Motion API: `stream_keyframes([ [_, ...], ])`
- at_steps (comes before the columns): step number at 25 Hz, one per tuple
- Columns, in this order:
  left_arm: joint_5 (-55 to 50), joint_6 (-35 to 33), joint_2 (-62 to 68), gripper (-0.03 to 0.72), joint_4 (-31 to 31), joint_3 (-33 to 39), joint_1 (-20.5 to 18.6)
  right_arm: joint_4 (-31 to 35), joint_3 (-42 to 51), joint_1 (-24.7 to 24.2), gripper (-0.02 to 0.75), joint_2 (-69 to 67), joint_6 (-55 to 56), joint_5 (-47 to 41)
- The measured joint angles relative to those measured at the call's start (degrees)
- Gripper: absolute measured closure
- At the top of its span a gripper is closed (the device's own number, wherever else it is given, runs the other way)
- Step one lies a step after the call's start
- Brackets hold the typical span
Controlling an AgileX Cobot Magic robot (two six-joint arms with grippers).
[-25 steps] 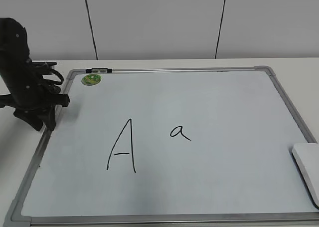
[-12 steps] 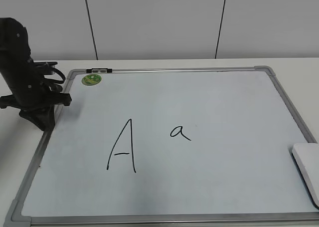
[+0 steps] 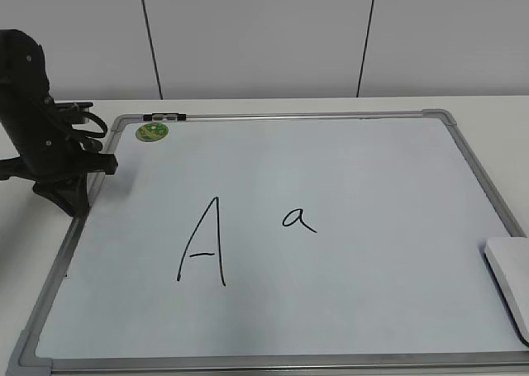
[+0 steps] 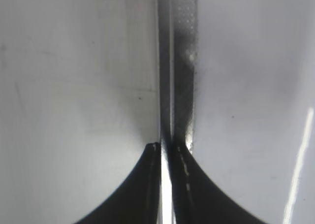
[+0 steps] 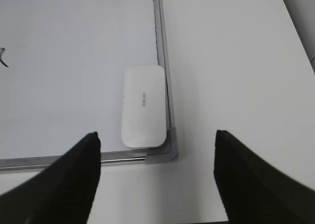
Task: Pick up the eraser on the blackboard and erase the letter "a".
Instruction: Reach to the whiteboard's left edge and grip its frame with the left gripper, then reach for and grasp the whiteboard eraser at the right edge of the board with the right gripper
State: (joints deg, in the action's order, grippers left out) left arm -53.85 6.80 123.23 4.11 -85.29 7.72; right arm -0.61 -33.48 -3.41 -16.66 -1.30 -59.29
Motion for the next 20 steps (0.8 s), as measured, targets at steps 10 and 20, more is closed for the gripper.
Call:
stream_keyframes([
  [10, 0.0, 0.1, 0.0, 0.659, 0.1, 0.0, 0.0, -2.4, -7.0, 1.1, 0.204, -28.8, 0.0, 4.2],
  [20, 0.0, 0.1, 0.0, 0.659, 0.1, 0.0, 0.0, -1.0, -12.8, 1.3, 0.134, -52.9, -0.1, -0.1],
])
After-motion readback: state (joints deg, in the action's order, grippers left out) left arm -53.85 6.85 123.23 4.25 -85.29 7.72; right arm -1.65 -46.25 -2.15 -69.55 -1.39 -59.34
